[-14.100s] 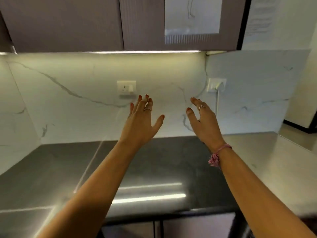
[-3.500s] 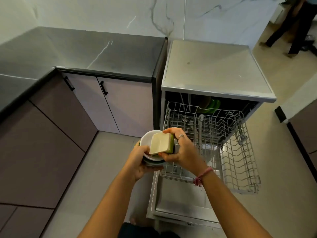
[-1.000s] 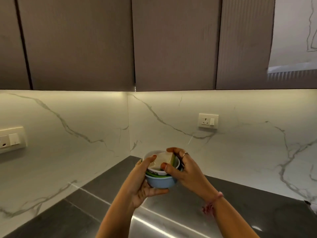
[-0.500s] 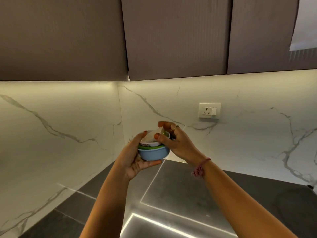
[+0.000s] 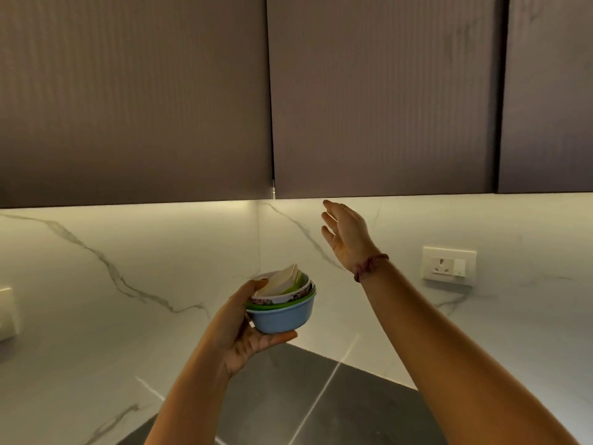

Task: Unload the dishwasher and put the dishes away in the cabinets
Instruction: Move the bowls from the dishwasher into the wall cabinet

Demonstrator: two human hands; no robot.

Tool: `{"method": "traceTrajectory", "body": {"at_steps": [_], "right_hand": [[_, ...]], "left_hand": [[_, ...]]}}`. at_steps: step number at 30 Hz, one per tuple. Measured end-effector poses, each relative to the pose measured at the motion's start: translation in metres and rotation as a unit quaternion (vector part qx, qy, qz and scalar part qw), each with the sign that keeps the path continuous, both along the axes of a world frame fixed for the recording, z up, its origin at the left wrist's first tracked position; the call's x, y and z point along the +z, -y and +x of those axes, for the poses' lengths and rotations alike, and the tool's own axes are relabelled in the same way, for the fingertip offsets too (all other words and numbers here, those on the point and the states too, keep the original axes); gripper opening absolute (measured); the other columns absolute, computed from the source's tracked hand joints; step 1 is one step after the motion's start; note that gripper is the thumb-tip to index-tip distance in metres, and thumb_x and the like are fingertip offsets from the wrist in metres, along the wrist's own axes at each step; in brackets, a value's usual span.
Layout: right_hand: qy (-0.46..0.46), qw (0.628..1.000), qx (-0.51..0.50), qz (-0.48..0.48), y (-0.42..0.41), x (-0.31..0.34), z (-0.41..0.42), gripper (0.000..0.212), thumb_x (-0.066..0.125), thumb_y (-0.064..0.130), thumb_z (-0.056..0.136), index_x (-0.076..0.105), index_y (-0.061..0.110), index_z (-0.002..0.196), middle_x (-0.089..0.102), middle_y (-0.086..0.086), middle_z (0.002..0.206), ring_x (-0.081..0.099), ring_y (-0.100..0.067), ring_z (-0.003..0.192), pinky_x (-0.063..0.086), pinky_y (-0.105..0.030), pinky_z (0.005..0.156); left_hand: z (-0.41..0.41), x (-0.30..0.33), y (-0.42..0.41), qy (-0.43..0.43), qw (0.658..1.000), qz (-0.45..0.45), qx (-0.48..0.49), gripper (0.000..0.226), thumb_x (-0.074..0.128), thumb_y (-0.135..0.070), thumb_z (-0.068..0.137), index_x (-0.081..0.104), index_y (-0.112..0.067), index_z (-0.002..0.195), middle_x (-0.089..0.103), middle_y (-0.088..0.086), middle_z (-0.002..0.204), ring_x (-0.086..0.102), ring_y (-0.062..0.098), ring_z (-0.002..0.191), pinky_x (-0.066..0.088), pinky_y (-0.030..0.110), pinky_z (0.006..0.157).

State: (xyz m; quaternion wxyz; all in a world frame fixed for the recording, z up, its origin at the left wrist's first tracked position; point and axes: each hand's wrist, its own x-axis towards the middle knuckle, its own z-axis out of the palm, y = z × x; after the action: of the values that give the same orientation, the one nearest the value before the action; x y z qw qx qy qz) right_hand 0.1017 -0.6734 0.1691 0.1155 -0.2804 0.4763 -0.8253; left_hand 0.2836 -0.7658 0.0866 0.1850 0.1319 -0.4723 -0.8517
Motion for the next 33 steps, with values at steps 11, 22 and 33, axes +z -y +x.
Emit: {"method": "traceTrajectory", "body": {"at_steps": [11,22,33], "right_hand": [[0.032,0.999,-0.012,-0.019,0.041,0.023,-0.034,0.041,0.050,0.030,0.097,0.047,0.011,0.132,0.046,-0.004,0.142,0.042,-0.022,0.134,0.032,-0.041,0.110],[-0.038,0.995,-0.086,-0.016,0.042,0.021,-0.001,0.016,0.050,0.028,0.097,0.056,0.016,0.089,0.063,-0.009,0.121,0.061,-0.023,0.114,0.046,-0.024,0.075],[-0.007,0.997,-0.018,-0.077,0.015,0.012,0.112,0.026,0.041,0.030,0.100,0.052,0.012,0.115,0.062,-0.008,0.122,0.061,-0.019,0.104,0.038,-0.041,0.106]], "left_hand": [[0.003,-0.011,0.005,0.002,0.999,0.007,0.044,0.044,0.066,-0.024,0.079,0.061,-0.008,0.119,0.060,0.020,0.118,0.068,0.045,0.090,0.052,0.060,0.057],[0.040,-0.031,-0.004,0.019,0.998,0.029,0.049,0.045,0.066,-0.019,0.080,0.055,-0.007,0.123,0.056,0.023,0.121,0.068,0.045,0.086,0.055,0.059,0.056],[0.118,-0.030,-0.006,0.066,0.998,0.012,-0.010,0.029,0.061,-0.020,0.087,0.059,-0.008,0.113,0.065,0.021,0.098,0.068,0.046,0.081,0.052,0.061,0.052]]}}
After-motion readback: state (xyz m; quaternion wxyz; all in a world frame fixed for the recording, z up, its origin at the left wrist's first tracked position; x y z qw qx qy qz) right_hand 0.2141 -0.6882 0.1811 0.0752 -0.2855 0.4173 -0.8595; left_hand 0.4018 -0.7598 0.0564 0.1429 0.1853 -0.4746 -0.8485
